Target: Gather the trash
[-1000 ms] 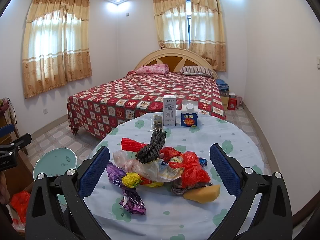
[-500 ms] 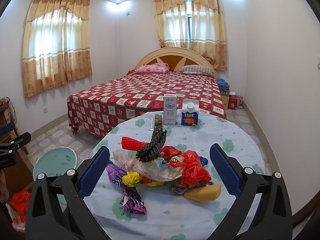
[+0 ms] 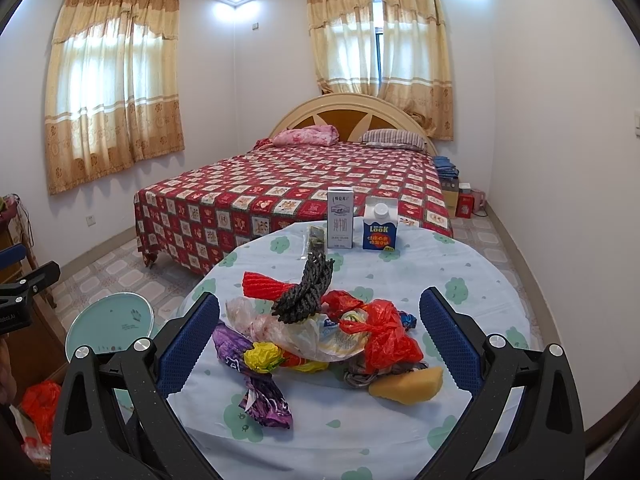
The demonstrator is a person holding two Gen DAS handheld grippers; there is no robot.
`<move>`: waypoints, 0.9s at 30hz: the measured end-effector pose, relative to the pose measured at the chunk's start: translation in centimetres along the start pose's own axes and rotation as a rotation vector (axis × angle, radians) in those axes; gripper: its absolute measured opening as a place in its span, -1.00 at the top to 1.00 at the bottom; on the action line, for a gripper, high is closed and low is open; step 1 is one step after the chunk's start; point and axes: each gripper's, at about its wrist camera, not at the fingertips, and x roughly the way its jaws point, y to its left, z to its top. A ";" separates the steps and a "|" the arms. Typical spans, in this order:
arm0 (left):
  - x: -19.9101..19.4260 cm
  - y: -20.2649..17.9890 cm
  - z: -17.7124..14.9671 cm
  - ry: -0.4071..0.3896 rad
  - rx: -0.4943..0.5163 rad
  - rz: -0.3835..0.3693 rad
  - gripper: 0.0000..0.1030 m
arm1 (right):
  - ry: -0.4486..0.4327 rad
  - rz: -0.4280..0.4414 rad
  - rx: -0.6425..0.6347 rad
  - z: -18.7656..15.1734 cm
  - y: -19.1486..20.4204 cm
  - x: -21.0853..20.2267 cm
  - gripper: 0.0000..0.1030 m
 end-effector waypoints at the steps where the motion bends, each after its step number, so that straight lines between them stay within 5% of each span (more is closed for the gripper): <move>1: 0.0 -0.1 0.0 0.000 0.000 0.000 -0.89 | 0.002 -0.002 0.000 -0.4 0.4 0.9 -0.91; 27: 0.0 0.1 0.0 0.002 0.002 0.000 -0.89 | 0.004 -0.003 0.000 -0.6 0.5 1.1 -0.91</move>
